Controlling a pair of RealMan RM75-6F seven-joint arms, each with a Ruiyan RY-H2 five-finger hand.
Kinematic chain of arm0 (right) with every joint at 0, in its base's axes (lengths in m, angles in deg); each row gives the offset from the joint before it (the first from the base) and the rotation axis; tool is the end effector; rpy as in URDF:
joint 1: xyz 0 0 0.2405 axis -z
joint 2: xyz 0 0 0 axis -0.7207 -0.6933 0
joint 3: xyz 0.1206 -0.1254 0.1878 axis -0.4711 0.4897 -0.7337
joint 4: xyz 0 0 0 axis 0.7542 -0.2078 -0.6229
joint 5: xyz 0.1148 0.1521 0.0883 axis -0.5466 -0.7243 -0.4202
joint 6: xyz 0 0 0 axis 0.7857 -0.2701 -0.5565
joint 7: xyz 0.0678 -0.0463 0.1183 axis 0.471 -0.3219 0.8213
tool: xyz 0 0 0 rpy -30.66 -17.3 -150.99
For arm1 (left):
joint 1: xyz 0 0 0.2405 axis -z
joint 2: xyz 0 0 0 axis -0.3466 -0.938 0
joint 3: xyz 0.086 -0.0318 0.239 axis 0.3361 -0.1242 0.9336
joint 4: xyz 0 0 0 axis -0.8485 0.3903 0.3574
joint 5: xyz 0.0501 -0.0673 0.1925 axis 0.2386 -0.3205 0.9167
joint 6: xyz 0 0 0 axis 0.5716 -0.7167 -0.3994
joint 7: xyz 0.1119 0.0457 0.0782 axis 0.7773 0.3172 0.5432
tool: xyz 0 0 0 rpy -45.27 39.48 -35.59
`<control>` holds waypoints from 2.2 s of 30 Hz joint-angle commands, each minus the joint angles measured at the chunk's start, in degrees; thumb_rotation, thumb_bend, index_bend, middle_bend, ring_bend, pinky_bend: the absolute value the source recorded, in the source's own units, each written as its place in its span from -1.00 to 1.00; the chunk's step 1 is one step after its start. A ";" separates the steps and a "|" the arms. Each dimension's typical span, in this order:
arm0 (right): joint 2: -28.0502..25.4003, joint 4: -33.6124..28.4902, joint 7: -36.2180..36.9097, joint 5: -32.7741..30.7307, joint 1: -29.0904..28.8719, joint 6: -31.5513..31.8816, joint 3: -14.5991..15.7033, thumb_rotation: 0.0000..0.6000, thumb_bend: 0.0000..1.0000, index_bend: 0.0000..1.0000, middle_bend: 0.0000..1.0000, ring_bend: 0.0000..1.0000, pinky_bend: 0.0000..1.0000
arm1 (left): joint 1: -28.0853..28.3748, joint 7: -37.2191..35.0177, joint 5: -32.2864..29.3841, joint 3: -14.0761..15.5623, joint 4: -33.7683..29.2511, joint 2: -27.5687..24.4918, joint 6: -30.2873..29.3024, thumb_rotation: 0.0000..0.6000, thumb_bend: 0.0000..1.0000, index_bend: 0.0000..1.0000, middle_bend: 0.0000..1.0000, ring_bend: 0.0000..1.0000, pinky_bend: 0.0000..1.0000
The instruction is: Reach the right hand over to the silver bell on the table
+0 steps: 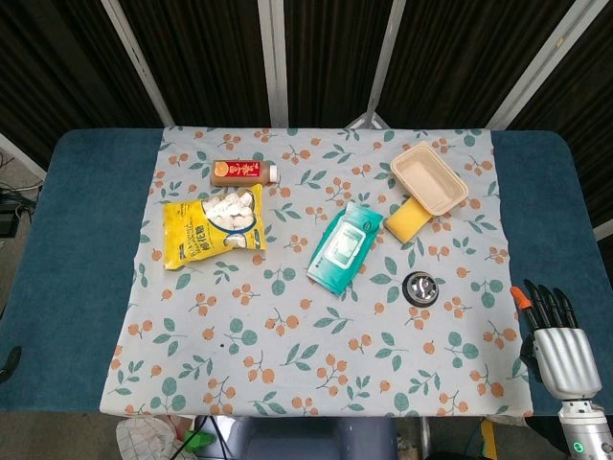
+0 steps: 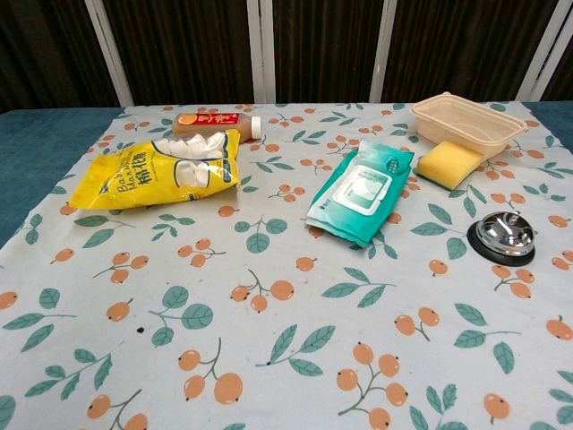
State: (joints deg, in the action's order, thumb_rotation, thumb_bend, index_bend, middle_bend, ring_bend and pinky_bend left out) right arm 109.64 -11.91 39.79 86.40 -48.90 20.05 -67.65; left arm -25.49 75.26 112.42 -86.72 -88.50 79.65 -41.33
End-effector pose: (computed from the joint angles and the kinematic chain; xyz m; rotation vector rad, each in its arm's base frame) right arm -0.3073 -0.1635 0.1456 1.4585 -0.8051 0.8957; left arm -0.3028 0.1189 0.1941 -1.2424 -0.8478 -0.8307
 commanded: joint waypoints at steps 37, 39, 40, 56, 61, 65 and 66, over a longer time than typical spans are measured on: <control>1.65 -4.55 -2.43 3.97 -6.23 -8.40 0.20 1.00 0.96 -0.76 -1.00 -1.00 -1.00 | -0.56 2.74 1.58 0.76 -0.56 0.83 -0.16 1.00 -0.07 -0.92 -1.00 -1.00 -0.85; 1.79 -5.61 -3.18 3.09 -7.98 -11.01 -0.62 1.00 0.96 -0.76 -1.00 -1.00 -1.00 | -0.47 2.85 1.41 0.74 -0.55 0.88 0.11 1.00 -0.07 -0.91 -1.00 -1.00 -0.85; 1.98 -6.05 -3.56 2.40 -8.96 -12.52 -1.13 1.00 0.96 -0.76 -1.00 -1.00 -1.00 | -0.40 3.00 1.35 0.74 -0.55 0.92 0.29 1.00 -0.07 -0.91 -1.00 -1.00 -0.85; 14.07 3.84 -2.72 -5.97 -20.98 -27.61 -6.74 1.00 0.96 -0.76 -1.00 -1.00 -1.00 | 0.24 4.56 -1.40 -0.56 -0.75 1.52 1.48 1.00 -0.07 -0.91 -1.00 -1.00 -0.85; 17.58 9.18 -0.33 -7.00 -23.15 -29.84 -6.98 1.00 0.96 -0.76 -1.00 -1.00 -1.00 | 0.66 5.12 -3.17 -1.31 -0.68 1.76 2.27 1.00 -0.07 -0.91 -1.00 -1.00 -0.85; 20.09 13.66 2.22 -7.10 -24.29 -30.72 -6.67 1.00 0.96 -0.76 -1.00 -1.00 -1.00 | 1.09 6.03 -4.20 -1.60 -0.73 2.05 3.13 1.00 -0.07 -0.91 -1.00 -1.00 -0.85; 20.56 14.68 2.80 -7.05 -24.52 -30.90 -6.55 1.00 0.96 -0.76 -1.00 -1.00 -1.00 | 1.14 6.24 -4.31 -1.61 -0.76 2.11 3.24 1.00 -0.07 -0.91 -1.00 -1.00 -0.85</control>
State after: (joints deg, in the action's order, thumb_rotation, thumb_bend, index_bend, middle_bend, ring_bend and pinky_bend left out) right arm 128.73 0.61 41.01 79.49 -72.56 -10.13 -74.40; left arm -24.43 81.37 108.21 -88.29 -89.22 81.69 -38.19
